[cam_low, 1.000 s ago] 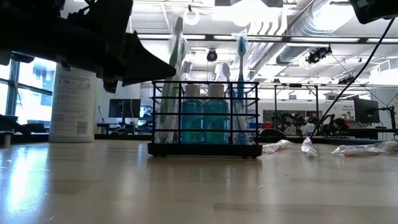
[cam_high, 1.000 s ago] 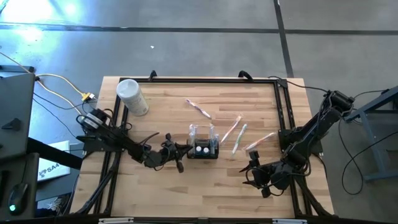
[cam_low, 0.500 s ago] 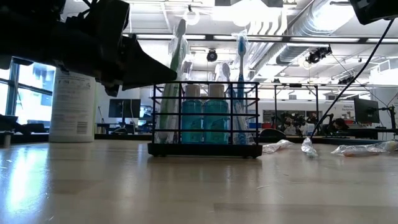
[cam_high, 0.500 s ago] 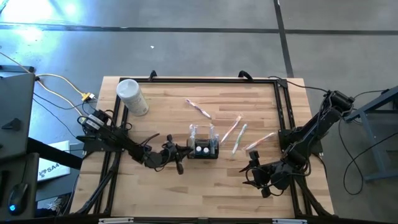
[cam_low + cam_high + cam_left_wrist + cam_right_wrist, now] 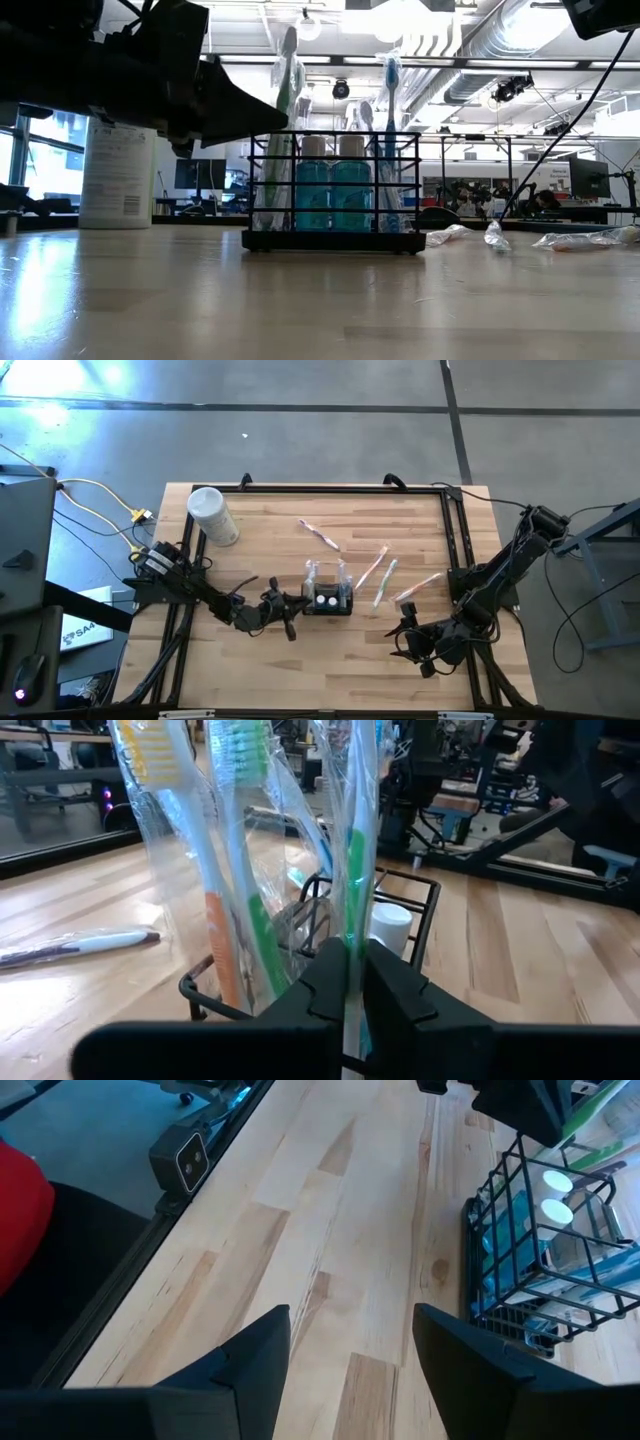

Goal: Pick & Place toothbrushing station
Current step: Put the left green toothbrush into the black wire organizer

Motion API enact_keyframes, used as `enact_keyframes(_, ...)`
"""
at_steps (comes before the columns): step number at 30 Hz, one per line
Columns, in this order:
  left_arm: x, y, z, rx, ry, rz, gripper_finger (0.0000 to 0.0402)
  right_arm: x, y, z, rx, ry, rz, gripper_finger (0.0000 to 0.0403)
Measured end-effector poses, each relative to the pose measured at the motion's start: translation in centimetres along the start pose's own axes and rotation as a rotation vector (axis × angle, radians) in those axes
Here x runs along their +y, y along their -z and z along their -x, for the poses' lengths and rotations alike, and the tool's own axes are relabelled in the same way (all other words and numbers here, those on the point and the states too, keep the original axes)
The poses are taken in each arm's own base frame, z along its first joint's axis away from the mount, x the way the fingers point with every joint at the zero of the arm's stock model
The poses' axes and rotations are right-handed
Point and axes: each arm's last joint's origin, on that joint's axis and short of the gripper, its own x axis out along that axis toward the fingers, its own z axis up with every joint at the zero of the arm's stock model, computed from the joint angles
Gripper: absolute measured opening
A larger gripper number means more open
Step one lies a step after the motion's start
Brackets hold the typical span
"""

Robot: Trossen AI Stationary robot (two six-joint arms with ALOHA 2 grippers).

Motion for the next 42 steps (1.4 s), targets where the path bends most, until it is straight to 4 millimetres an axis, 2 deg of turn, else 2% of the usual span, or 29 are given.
enact_keyframes(6,-0.03,0.07,0.00,0.006,0.007,-0.050,0.0074,0.00,0.00,0.00,0.000,0.000,0.000,0.0205)
enact_keyframes(10,-0.02,0.15,0.00,0.012,0.008,-0.057,0.0095,0.00,0.00,0.00,0.000,0.000,0.000,0.0205)
enact_keyframes(22,0.00,0.12,0.01,0.007,0.004,-0.050,0.0101,0.00,0.00,0.00,0.000,0.000,0.000,0.0205)
enact_keyframes(29,-0.04,-0.07,0.01,-0.010,0.004,0.011,0.0102,0.00,0.00,0.00,0.000,0.000,0.000,0.0205)
enact_keyframes(42,-0.16,-0.59,0.06,-0.055,0.015,-0.028,0.0102,0.00,0.00,0.00,0.000,0.000,0.000,0.0205)
